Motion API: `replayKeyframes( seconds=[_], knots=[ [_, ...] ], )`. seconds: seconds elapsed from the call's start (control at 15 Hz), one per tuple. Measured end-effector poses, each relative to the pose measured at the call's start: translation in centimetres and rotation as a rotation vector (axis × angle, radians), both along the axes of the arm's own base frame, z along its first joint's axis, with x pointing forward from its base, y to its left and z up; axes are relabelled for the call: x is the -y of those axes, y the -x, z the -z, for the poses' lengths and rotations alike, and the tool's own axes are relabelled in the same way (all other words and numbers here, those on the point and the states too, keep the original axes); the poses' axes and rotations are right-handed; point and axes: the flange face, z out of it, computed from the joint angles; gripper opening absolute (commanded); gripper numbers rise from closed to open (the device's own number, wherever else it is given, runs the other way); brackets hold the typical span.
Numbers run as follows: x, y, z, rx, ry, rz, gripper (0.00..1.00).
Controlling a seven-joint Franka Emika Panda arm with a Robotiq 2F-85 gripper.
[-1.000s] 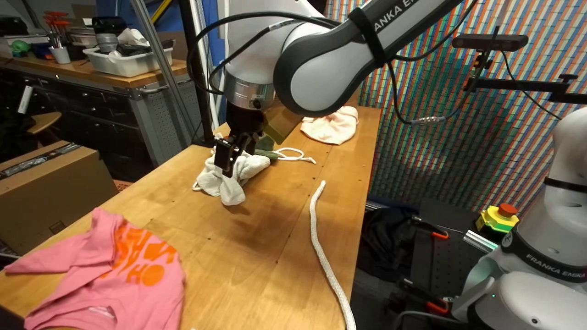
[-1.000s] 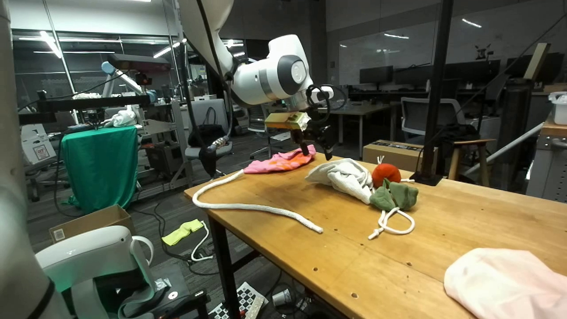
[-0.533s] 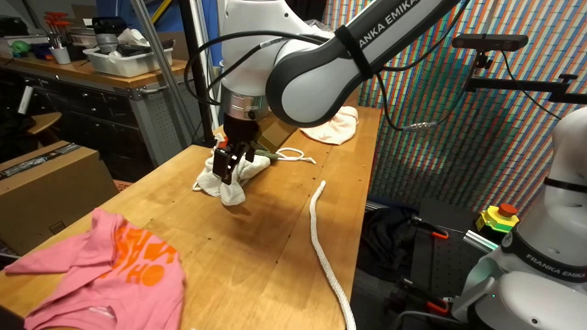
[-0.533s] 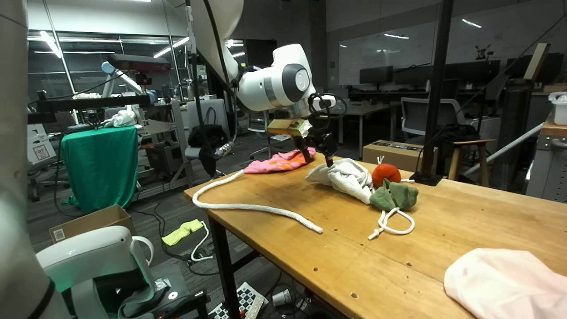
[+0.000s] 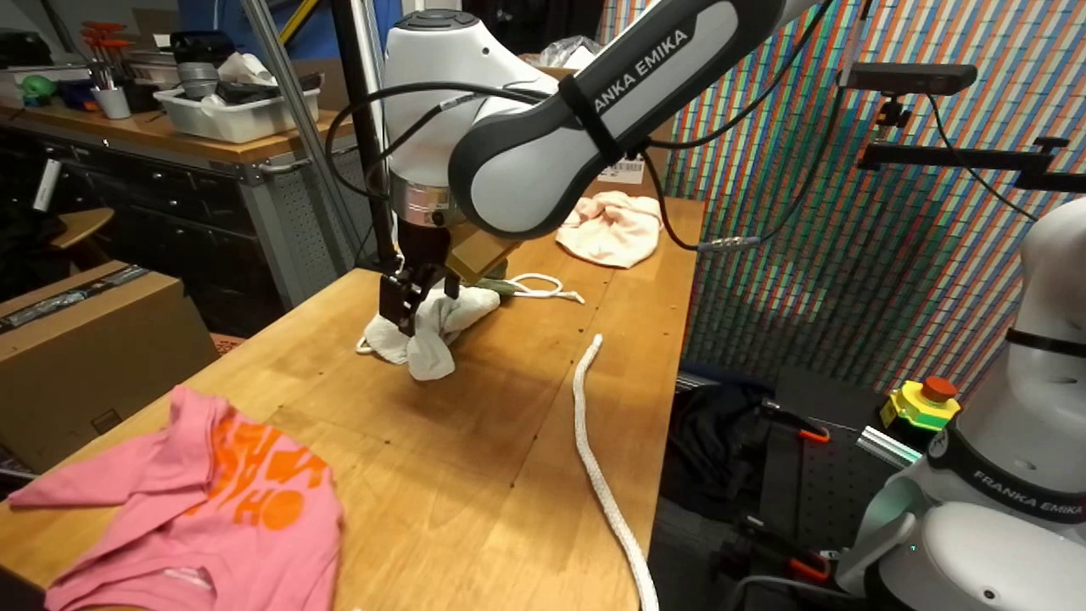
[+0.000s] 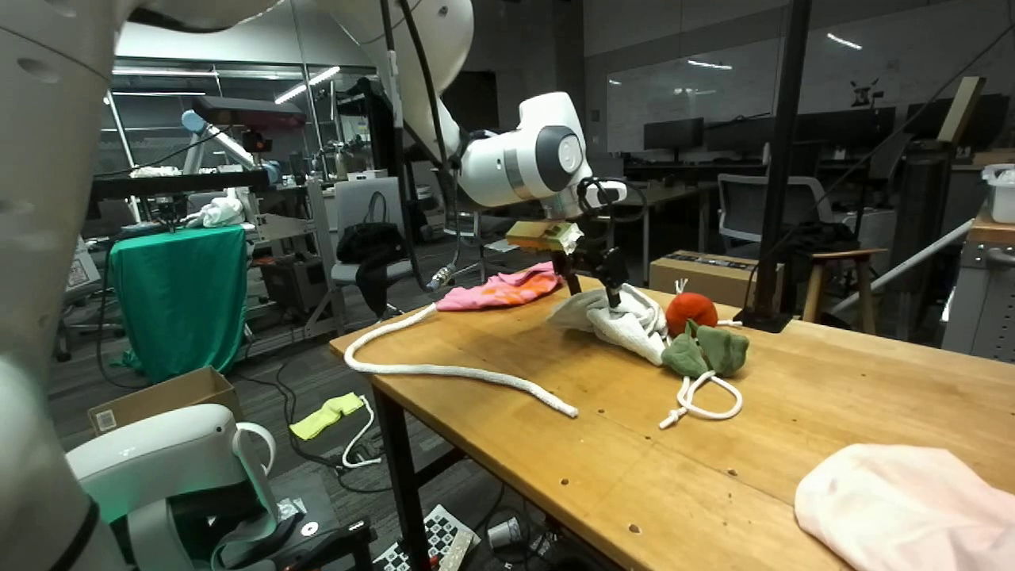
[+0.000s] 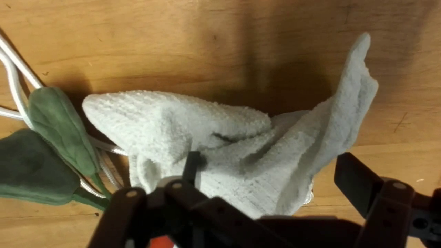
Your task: Separate the heap of things
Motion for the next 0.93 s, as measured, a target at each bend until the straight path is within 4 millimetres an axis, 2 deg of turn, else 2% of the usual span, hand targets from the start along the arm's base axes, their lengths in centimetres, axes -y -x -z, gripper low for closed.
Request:
replayKeyframes(
  seconds=[0.2, 0.53, 0.6, 0.67, 0.93],
  knots=[
    [0.6, -1.0, 0.9, -0.027, 0.010, 0.028, 1.00],
    [1.5, -1.6, 2.9, -0.086, 0.026, 0.064, 1.00],
    [1.5, -1.7, 3.2, -0.098, 0.029, 0.068, 0.75],
    [1.6, -1.7, 3.5, -0.108, 0.031, 0.072, 0.73],
    [1.6, -1.7, 3.7, -0.127, 0.038, 0.077, 0.42]
  ],
)
